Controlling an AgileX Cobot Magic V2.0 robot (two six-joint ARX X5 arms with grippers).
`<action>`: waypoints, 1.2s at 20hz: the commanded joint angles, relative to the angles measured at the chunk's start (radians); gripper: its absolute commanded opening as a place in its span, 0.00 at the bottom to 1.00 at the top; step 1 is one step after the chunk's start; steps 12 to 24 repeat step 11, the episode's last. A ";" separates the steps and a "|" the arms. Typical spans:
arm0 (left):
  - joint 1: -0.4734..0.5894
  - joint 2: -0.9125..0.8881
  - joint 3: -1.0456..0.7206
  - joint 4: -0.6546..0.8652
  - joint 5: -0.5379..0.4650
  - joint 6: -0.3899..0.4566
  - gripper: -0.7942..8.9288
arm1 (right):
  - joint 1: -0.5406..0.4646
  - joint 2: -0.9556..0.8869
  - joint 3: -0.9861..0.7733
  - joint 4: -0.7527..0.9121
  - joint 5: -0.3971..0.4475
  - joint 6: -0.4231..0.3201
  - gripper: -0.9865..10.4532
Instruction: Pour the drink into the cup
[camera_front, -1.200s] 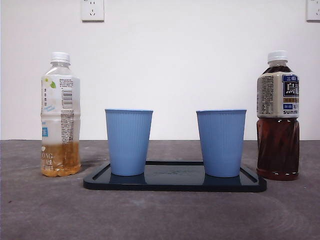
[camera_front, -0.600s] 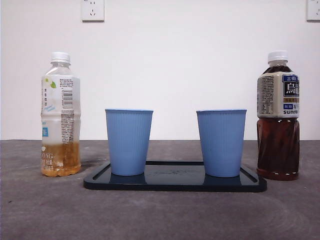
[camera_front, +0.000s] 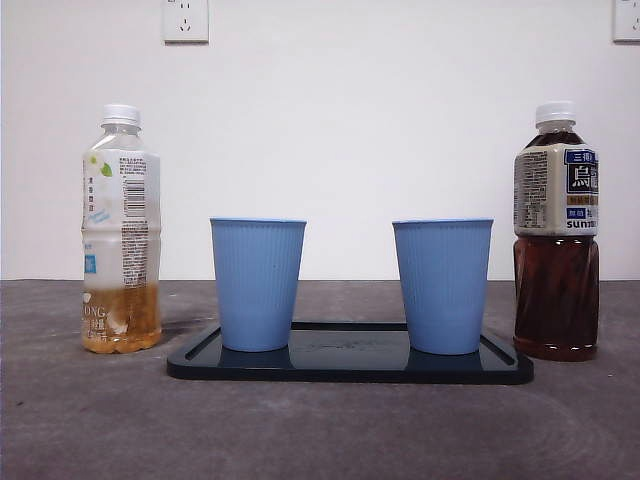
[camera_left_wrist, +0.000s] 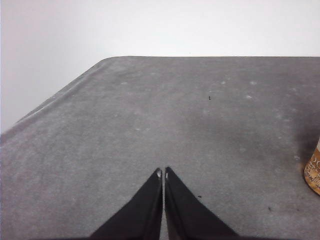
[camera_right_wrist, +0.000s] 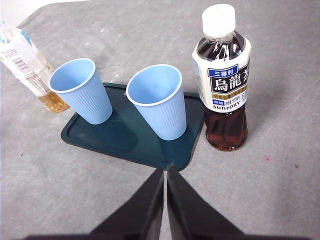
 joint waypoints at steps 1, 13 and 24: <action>0.003 -0.002 -0.020 0.011 -0.003 -0.006 0.09 | 0.005 0.003 0.017 0.007 0.000 0.002 0.09; 0.003 -0.001 -0.020 0.011 -0.003 -0.006 0.09 | -0.202 -0.080 -0.054 0.158 0.076 -0.122 0.09; 0.003 -0.001 -0.020 0.011 -0.003 -0.006 0.09 | -0.202 -0.080 -0.054 0.158 0.076 -0.122 0.09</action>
